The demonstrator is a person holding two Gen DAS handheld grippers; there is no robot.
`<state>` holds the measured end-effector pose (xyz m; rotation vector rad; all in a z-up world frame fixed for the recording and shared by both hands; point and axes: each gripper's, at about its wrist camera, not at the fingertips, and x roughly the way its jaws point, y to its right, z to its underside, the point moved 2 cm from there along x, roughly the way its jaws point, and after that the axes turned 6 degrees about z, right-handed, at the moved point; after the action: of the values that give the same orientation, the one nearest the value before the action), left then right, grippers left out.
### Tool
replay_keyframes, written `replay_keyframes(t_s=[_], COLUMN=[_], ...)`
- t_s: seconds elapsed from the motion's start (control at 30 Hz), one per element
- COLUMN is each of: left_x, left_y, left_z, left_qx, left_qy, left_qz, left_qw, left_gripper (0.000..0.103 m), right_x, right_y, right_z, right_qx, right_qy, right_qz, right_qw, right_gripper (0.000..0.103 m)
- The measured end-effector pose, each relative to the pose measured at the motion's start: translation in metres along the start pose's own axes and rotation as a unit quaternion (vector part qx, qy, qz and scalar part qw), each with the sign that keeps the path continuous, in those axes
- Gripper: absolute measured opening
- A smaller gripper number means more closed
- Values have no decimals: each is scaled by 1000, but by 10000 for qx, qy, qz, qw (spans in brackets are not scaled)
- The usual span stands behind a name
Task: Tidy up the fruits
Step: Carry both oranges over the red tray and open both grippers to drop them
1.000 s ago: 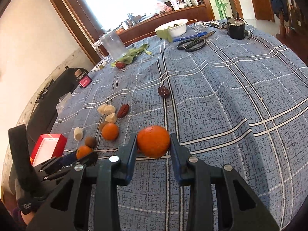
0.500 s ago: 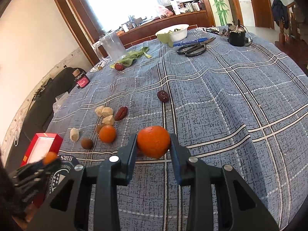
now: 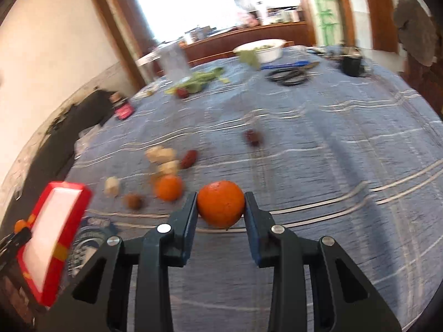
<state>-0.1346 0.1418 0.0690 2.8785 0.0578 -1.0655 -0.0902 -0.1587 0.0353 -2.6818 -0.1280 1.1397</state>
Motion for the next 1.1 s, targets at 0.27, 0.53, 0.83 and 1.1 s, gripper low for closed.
replay_keyframes(t_s=[0.27, 0.53, 0.83, 1.1], left_x=[0, 7, 24, 28], left_y=[-51, -76, -82, -83], left_z=[14, 28, 38, 38], left_qx=[-267, -239, -234, -268], left_qy=[-86, -350, -659, -708], left_qz=[-556, -770, -755, -768], left_qw=[9981, 9961, 9947, 9942], left_gripper=[34, 34, 34, 35], right_x=[4, 26, 62, 69], right_y=[-147, -243, -249, -260], right_z=[1, 26, 39, 48], right_qx=[-1043, -1583, -1524, -1862], right_qy=[-202, -616, -1198, -1332], right_qz=[-1246, -1779, -1659, -1642], right_qw=[9865, 9693, 9669, 9595], right_gripper=[35, 35, 35, 35])
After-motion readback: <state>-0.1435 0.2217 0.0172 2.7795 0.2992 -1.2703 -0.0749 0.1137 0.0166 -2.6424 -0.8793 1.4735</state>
